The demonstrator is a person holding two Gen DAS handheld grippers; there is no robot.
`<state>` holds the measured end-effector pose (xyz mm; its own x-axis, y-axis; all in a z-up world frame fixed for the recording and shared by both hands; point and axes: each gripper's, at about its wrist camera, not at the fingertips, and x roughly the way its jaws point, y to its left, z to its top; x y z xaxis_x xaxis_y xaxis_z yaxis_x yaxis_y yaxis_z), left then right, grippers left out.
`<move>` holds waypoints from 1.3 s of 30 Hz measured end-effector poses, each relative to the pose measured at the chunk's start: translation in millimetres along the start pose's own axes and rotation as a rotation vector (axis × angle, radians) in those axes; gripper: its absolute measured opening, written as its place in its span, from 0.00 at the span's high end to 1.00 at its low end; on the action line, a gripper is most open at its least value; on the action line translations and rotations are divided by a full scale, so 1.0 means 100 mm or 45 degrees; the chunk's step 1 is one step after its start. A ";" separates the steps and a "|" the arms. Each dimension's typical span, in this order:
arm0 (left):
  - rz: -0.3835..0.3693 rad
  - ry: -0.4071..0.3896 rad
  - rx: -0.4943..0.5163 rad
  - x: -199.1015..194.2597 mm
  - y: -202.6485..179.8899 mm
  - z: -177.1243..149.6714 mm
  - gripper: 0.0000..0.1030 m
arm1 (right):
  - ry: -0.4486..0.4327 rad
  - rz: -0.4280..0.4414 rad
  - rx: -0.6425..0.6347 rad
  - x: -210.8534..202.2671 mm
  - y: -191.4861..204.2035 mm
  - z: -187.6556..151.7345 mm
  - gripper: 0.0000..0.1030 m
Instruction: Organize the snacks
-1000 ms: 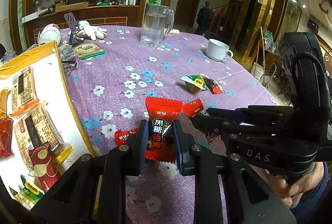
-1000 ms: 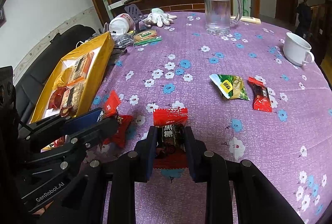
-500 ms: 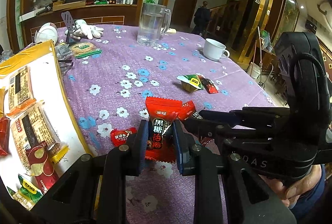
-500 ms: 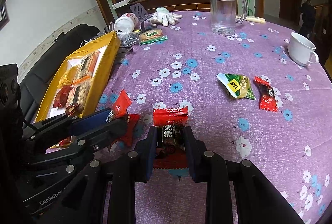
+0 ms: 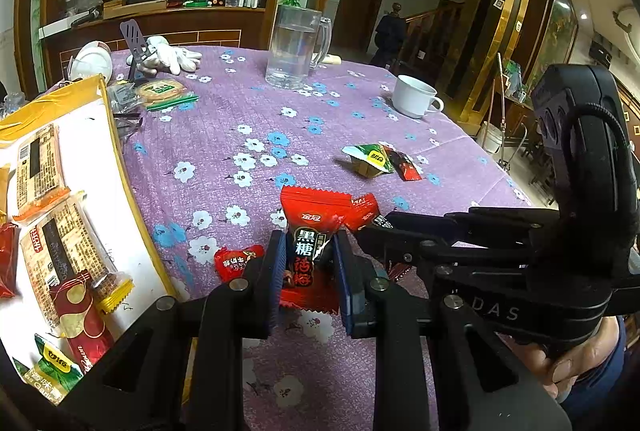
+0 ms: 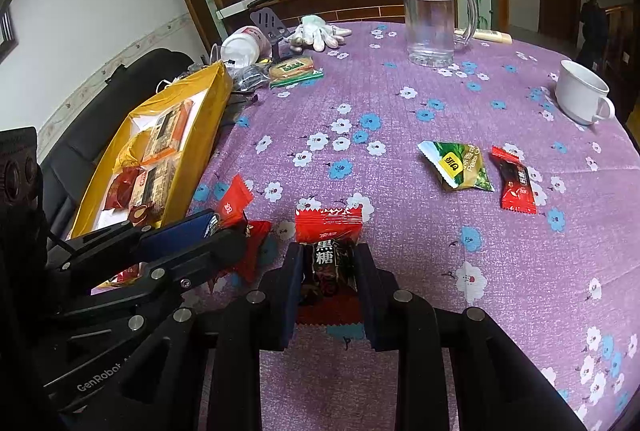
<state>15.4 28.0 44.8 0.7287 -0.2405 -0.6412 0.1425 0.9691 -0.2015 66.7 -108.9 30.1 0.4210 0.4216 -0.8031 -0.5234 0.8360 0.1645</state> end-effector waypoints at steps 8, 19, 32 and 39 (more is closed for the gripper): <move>-0.001 -0.001 0.001 0.00 0.00 0.00 0.80 | -0.003 0.001 0.003 -0.01 0.00 0.01 0.74; -0.002 -0.001 0.000 0.00 0.01 0.00 0.80 | -0.012 0.004 0.007 -0.03 -0.01 0.02 0.74; -0.001 -0.006 -0.010 -0.02 0.02 0.01 0.80 | -0.020 0.000 0.012 -0.04 -0.02 0.03 0.74; -0.003 -0.016 -0.020 -0.02 0.02 0.02 0.80 | -0.028 0.002 0.018 -0.05 -0.03 0.04 0.74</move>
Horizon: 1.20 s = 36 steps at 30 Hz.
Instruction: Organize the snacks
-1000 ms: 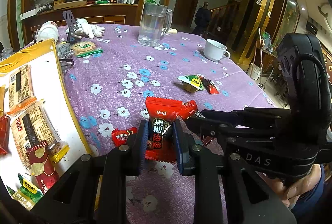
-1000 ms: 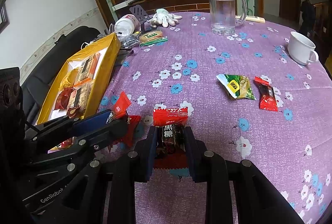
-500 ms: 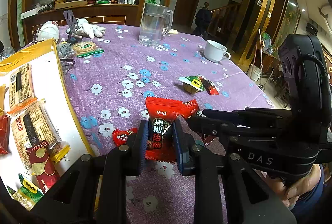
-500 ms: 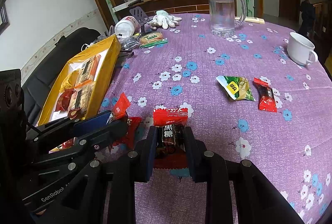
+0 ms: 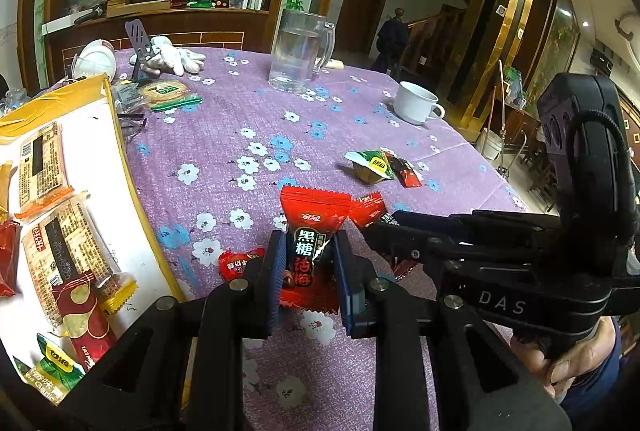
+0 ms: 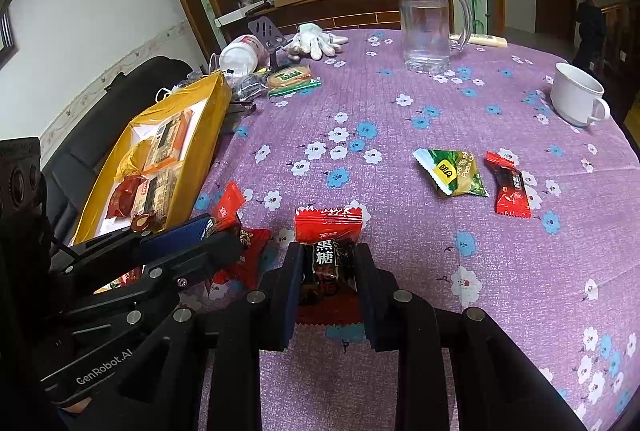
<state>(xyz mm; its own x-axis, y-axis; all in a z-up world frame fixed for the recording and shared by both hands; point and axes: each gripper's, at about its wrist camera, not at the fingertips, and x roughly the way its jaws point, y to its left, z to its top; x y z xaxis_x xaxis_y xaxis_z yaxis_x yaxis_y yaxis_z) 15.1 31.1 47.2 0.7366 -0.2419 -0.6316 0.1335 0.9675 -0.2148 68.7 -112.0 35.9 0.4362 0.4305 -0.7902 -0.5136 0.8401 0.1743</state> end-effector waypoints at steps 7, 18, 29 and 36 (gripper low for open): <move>0.014 -0.057 -0.030 -0.09 0.04 0.04 0.80 | -0.018 0.001 0.015 -0.02 -0.02 0.01 0.74; 0.079 -0.175 -0.132 -0.55 0.38 0.04 0.80 | -0.062 0.018 0.060 -0.12 0.07 0.07 0.74; 0.261 -0.222 -0.322 -0.97 1.15 -0.26 0.80 | -0.050 0.162 -0.098 -0.08 0.93 0.18 0.74; 0.345 -0.182 -0.444 -1.00 1.53 -0.48 0.80 | 0.017 0.243 -0.232 0.24 1.63 0.23 0.75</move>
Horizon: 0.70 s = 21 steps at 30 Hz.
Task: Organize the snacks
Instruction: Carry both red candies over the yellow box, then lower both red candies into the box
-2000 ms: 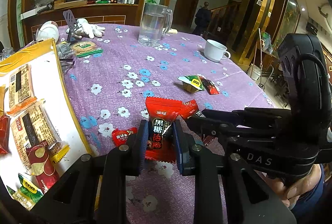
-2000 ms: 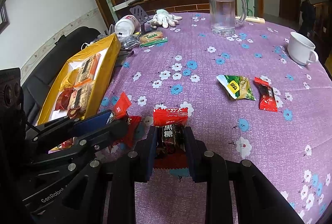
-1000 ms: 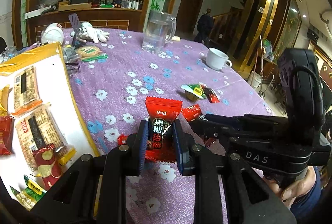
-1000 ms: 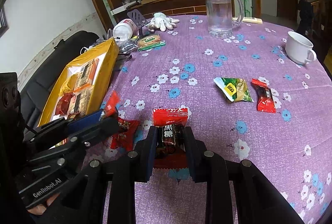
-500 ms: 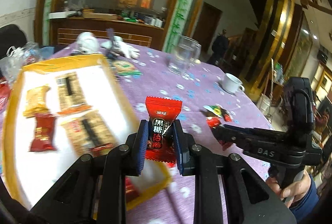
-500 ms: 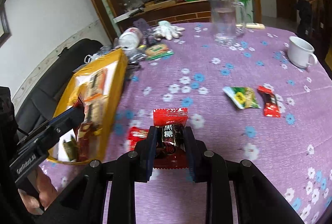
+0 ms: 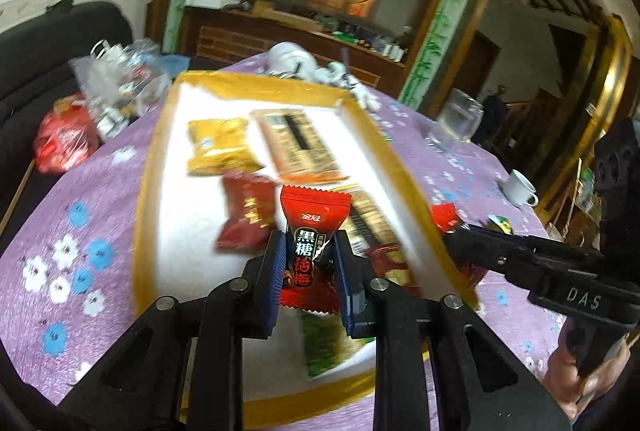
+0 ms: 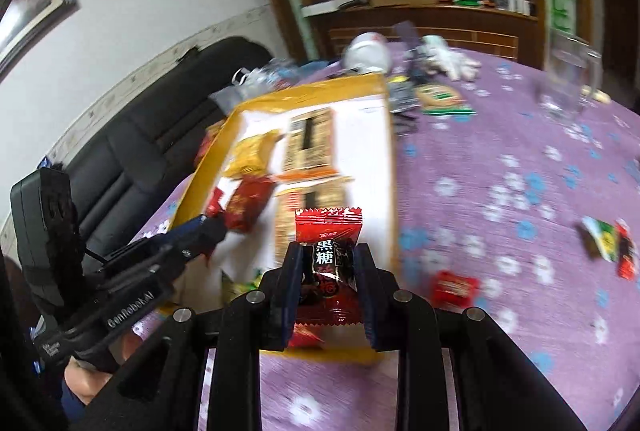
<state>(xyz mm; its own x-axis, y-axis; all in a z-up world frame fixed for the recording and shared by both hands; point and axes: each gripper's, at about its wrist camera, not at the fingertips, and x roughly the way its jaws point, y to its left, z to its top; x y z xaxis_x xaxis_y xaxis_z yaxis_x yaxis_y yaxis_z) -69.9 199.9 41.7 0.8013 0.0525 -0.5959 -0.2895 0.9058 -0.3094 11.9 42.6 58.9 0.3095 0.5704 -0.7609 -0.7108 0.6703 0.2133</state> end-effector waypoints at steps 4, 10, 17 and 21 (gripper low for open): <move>0.018 0.032 -0.039 0.06 0.13 -0.04 0.80 | 0.045 -0.003 -0.048 0.29 0.21 0.03 0.75; -0.025 0.051 -0.047 0.09 0.15 -0.04 0.80 | 0.105 -0.002 -0.048 0.57 0.26 -0.02 0.75; -0.053 0.051 -0.064 0.09 0.19 -0.03 0.80 | 0.049 -0.006 -0.084 0.56 0.30 -0.09 0.75; -0.058 0.043 -0.076 0.08 0.21 -0.03 0.80 | 0.030 0.011 -0.069 0.53 0.29 -0.11 0.75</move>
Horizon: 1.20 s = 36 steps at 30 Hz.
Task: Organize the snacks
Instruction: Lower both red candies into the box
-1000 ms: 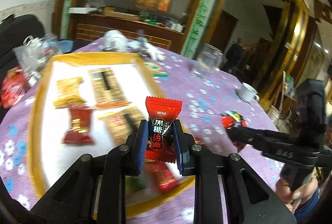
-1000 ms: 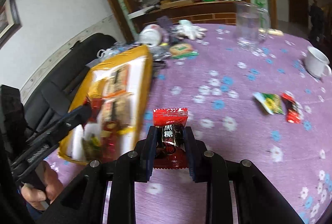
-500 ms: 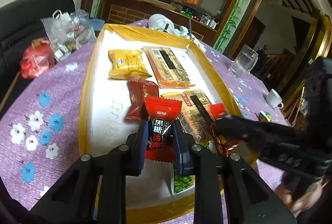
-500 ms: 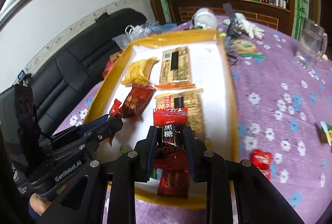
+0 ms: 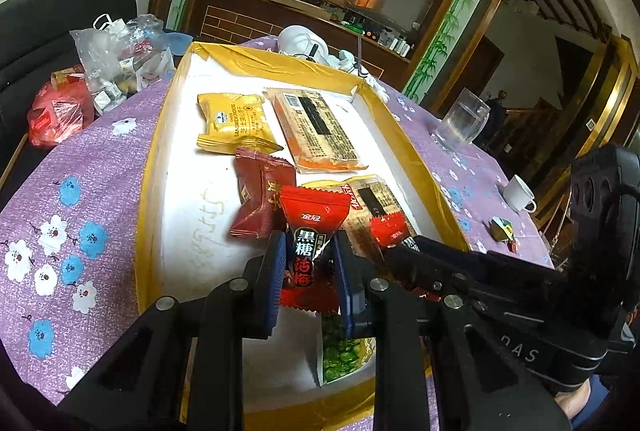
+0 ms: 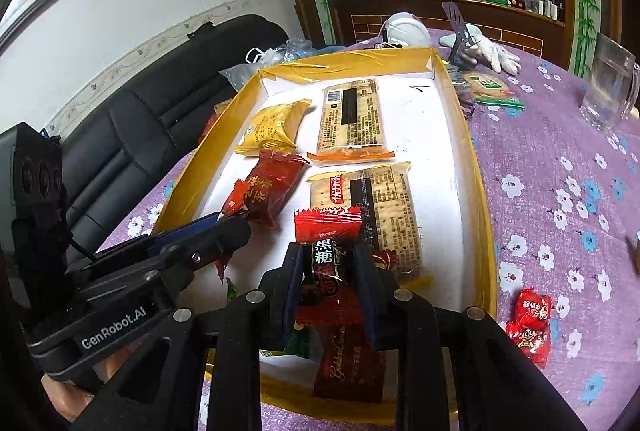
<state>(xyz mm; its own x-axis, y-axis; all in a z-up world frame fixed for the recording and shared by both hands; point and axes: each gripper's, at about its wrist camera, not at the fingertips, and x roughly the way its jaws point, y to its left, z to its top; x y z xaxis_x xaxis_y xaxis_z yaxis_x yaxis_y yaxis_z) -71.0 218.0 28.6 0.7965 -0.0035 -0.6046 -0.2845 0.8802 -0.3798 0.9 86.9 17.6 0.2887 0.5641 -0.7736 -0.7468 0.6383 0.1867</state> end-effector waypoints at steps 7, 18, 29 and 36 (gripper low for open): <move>-0.002 -0.003 -0.005 -0.01 0.02 0.01 0.80 | -0.027 -0.013 -0.029 -0.03 0.07 -0.05 0.75; 0.001 -0.008 -0.016 -0.04 0.05 0.03 0.80 | -0.043 -0.022 -0.069 -0.04 0.11 -0.08 0.74; -0.012 -0.036 -0.019 -0.07 0.05 0.04 0.80 | -0.053 -0.021 -0.107 -0.06 0.17 -0.11 0.74; -0.032 -0.066 -0.023 -0.10 0.05 0.04 0.72 | -0.078 -0.022 -0.126 -0.12 0.19 -0.12 0.73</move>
<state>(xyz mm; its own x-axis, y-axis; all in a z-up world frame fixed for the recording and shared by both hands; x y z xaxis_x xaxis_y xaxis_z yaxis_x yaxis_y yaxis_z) -78.5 224.4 35.4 0.8301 -0.0006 -0.5576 -0.2732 0.8713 -0.4078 -24.3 86.3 23.1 0.3356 0.5865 -0.7372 -0.7959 0.5952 0.1111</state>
